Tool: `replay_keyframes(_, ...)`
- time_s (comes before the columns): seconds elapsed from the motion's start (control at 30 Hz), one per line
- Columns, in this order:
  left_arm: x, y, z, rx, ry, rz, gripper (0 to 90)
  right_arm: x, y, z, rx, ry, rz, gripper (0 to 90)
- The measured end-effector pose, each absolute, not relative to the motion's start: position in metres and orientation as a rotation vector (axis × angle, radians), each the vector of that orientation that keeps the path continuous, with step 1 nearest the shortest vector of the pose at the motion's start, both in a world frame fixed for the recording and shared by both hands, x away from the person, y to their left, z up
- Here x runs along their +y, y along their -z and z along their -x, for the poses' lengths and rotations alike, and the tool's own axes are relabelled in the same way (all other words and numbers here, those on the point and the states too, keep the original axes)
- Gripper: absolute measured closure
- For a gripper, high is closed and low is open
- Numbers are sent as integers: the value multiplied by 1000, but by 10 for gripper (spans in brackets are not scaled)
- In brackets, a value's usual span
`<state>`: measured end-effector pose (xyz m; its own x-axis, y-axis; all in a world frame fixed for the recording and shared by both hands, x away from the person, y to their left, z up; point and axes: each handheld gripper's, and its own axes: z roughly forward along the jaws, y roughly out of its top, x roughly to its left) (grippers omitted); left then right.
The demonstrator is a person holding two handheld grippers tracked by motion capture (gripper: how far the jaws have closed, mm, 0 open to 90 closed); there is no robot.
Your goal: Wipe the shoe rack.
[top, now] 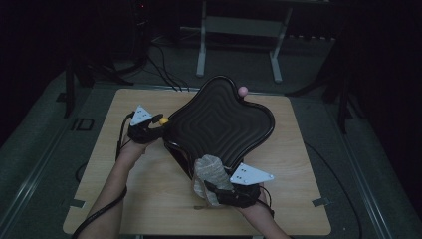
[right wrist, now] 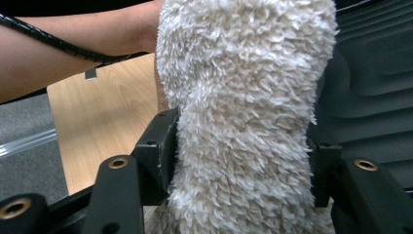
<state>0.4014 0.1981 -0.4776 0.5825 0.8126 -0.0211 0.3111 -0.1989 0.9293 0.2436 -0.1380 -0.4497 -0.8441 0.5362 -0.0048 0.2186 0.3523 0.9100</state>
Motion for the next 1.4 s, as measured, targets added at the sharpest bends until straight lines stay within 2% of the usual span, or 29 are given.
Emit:
replay_keyframes(0.37,203,478,-397,917,-597,-1770,601,-136,451,-244,2315,-1429,-660,430)
replay_keyframes(1.4,232,481,-337,923,-592,-1744,601,-164,447,-270,2290,-1350,-727,461)
